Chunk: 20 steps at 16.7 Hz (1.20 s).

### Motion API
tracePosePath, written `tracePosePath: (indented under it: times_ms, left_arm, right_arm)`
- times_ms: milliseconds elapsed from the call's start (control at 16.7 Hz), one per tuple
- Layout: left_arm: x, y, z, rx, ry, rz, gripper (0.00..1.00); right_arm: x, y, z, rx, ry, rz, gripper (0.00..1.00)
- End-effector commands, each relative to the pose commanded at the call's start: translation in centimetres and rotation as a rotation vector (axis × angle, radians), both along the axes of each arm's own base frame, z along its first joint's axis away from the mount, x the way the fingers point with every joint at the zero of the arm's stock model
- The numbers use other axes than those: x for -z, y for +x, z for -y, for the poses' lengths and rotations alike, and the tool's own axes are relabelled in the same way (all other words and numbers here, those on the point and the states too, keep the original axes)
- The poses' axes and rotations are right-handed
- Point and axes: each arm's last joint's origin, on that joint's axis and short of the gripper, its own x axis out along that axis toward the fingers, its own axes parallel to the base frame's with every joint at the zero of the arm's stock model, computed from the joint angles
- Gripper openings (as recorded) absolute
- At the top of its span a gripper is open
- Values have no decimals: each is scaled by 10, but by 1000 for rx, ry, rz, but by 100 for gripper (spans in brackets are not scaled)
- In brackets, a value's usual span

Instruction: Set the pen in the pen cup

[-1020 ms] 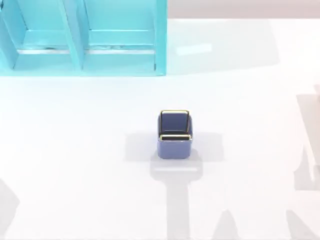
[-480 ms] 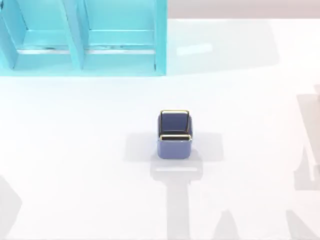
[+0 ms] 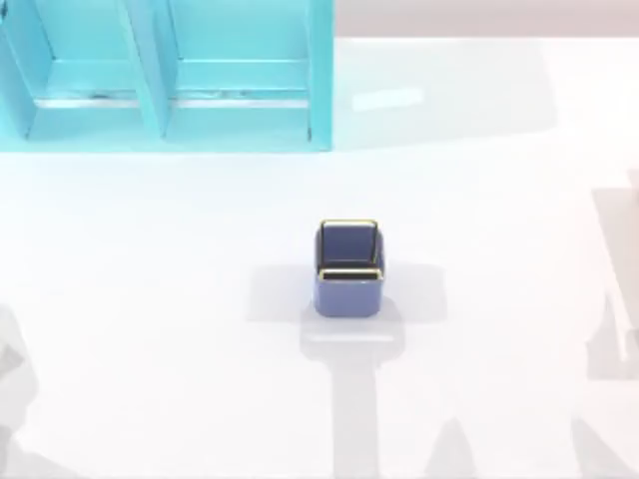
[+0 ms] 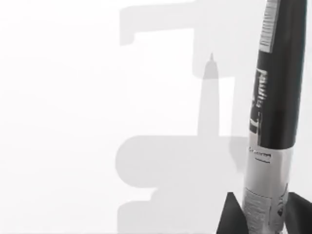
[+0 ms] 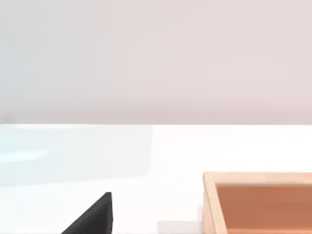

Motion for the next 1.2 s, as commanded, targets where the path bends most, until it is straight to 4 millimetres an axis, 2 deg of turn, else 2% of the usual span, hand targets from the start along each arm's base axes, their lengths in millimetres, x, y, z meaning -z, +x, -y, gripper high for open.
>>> tracePosePath:
  times_ms: [120, 300, 420, 540, 720, 900, 1020, 1200]
  left_arm:
    - [12, 43, 39, 69, 120, -73, 0]
    - [30, 98, 124, 186, 356, -123, 0]
    - [42, 119, 194, 261, 540, -94, 0]
    - [51, 126, 269, 322, 730, -6, 0]
    - [56, 110, 376, 367, 982, 235, 0]
    - [51, 70, 467, 348, 1135, 558, 0]
    - [44, 38, 513, 308, 1168, 766, 0]
    - [31, -5, 559, 241, 1151, 1002, 0]
  right_arm:
    - [0, 0, 0, 0, 0, 0, 100]
    - [0, 0, 0, 0, 0, 0, 100]
    - [0, 0, 0, 0, 0, 0, 100]
    - [0, 0, 0, 0, 0, 0, 100]
    - [0, 0, 0, 0, 0, 0, 100]
    - [0, 0, 0, 0, 0, 0, 100]
    - [0, 0, 0, 0, 0, 0, 100]
    - [0, 0, 0, 0, 0, 0, 100]
